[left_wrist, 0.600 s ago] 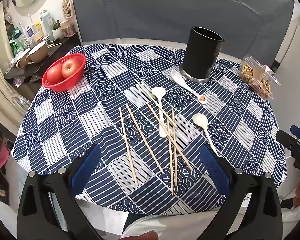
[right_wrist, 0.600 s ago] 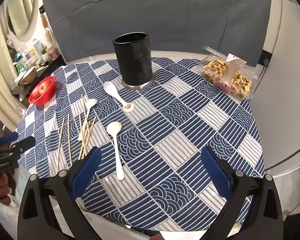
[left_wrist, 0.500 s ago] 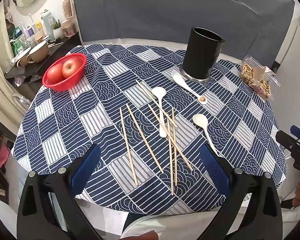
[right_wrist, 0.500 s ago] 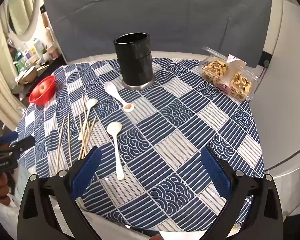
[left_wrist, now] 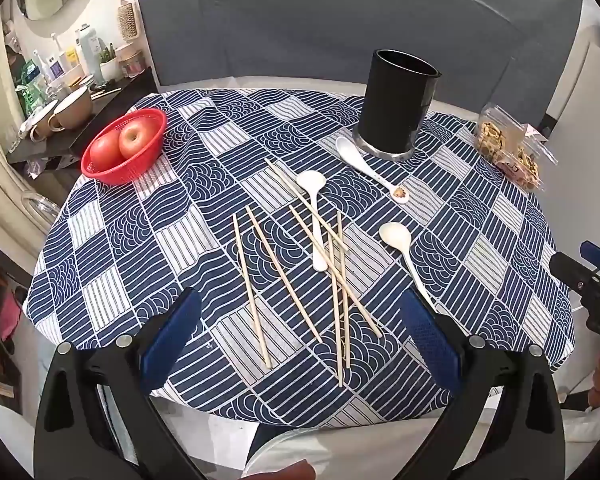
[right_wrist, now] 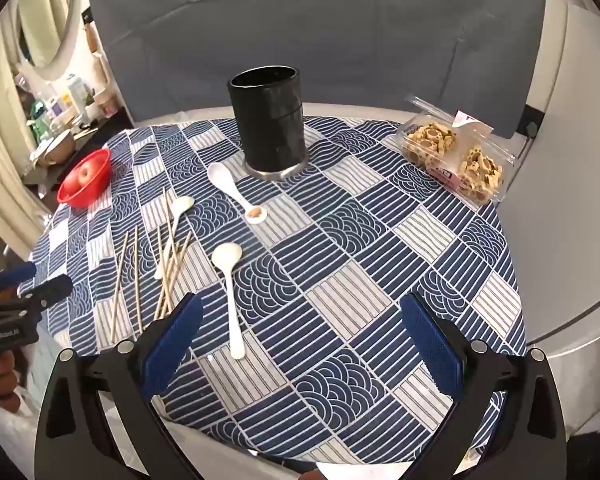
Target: Organize utensils
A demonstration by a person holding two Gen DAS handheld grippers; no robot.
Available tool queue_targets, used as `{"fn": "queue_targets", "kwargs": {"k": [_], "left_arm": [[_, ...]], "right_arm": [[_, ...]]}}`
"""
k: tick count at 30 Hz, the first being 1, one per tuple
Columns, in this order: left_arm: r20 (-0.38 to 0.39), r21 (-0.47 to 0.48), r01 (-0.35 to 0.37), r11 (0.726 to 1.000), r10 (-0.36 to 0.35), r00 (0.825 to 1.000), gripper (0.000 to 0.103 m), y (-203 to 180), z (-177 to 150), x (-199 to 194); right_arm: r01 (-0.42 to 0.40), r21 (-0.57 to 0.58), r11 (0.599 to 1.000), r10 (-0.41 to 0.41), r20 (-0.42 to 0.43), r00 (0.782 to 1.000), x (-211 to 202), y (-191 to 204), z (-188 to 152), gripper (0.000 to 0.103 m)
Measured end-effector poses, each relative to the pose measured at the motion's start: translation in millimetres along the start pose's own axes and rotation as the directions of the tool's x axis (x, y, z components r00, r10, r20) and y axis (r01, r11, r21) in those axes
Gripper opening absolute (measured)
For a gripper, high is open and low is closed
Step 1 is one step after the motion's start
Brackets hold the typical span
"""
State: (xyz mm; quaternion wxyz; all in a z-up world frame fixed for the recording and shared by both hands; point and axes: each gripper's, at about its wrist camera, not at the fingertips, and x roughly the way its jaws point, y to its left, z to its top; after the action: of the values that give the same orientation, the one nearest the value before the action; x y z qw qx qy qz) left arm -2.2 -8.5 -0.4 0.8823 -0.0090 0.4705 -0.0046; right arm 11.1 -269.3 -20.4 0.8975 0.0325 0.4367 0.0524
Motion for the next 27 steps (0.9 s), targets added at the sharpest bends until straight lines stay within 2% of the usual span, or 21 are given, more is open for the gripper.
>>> {"fn": "queue_targets", "kwargs": {"k": [27], "left_arm": [[0.016,0.040,0.006,0.999,-0.007,1.000,0.097,-2.9,0.3,-2.7]], "right_arm": [[-0.004,-0.023,1.000,0.004,0.031,1.000,-5.0,6.6,0.1,0.095]]}}
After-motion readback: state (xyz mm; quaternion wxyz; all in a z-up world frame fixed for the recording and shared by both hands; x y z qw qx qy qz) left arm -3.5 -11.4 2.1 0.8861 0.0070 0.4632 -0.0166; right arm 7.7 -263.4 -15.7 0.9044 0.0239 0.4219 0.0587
